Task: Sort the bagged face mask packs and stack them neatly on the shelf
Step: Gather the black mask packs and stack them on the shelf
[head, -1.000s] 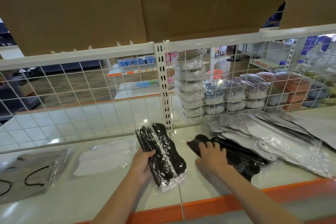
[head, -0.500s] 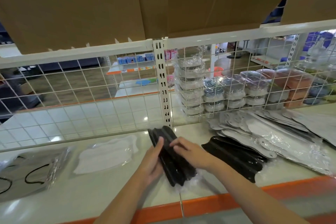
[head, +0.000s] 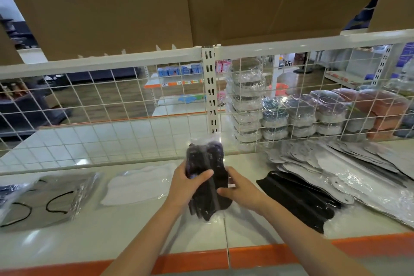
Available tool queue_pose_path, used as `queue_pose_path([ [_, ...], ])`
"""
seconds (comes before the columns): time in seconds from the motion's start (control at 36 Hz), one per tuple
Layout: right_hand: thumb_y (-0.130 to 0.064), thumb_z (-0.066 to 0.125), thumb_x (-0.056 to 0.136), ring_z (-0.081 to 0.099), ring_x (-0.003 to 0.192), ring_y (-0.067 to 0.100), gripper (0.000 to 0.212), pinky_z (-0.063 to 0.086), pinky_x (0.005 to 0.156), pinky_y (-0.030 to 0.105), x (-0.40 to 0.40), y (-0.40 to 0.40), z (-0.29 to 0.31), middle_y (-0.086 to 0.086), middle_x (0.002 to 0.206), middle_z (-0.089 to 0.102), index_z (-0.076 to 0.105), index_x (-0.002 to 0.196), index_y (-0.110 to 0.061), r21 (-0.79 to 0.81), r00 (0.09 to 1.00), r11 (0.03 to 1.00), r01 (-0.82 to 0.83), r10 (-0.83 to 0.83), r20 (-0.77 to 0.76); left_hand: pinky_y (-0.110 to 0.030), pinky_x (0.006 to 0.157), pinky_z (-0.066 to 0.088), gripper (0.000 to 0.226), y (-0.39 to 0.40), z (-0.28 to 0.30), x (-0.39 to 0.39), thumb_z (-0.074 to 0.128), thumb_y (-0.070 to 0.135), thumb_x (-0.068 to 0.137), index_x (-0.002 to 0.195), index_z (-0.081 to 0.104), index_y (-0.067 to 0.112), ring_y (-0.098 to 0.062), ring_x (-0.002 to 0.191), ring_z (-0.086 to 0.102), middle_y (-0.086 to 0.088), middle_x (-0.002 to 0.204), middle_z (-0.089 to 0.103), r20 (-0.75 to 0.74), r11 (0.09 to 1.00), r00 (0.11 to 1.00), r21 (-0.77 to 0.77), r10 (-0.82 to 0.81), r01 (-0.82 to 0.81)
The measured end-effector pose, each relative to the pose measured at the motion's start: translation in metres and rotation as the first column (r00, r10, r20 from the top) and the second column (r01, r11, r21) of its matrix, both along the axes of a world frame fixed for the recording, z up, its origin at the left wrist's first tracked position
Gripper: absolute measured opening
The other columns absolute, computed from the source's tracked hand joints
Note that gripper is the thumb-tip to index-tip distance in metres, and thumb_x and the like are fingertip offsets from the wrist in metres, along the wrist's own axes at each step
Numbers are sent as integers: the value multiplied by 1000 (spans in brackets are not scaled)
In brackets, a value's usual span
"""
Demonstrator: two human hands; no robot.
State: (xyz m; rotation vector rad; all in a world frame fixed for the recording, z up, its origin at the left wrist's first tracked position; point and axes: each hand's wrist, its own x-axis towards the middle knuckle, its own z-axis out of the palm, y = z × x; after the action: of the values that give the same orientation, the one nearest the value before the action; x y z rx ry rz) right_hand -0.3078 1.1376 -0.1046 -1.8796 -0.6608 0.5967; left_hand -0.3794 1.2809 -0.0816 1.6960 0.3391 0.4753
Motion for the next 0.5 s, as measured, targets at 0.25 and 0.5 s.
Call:
queue_pose_path([
  [0.25,-27,82,68,62,100,24,58,49,80,30,-3,2,-19,12,110,64,53,114,-6,388,767,858,337,-11,-642,-43,86,50,31,18,11,5,61,8,87,116,57,2,-30,98,63,-15,108,66,81,645,973,-760,216,-80],
  [0.5,6,63,82,63,99,20,32,51,89,32,15,15,9,6,104,68,60,102,-18,401,910,839,368,-235,-343,-28,80,51,21,50,6,-10,58,-5,84,101,61,7,-20,88,61,-8,94,66,147,749,956,-655,255,-99],
])
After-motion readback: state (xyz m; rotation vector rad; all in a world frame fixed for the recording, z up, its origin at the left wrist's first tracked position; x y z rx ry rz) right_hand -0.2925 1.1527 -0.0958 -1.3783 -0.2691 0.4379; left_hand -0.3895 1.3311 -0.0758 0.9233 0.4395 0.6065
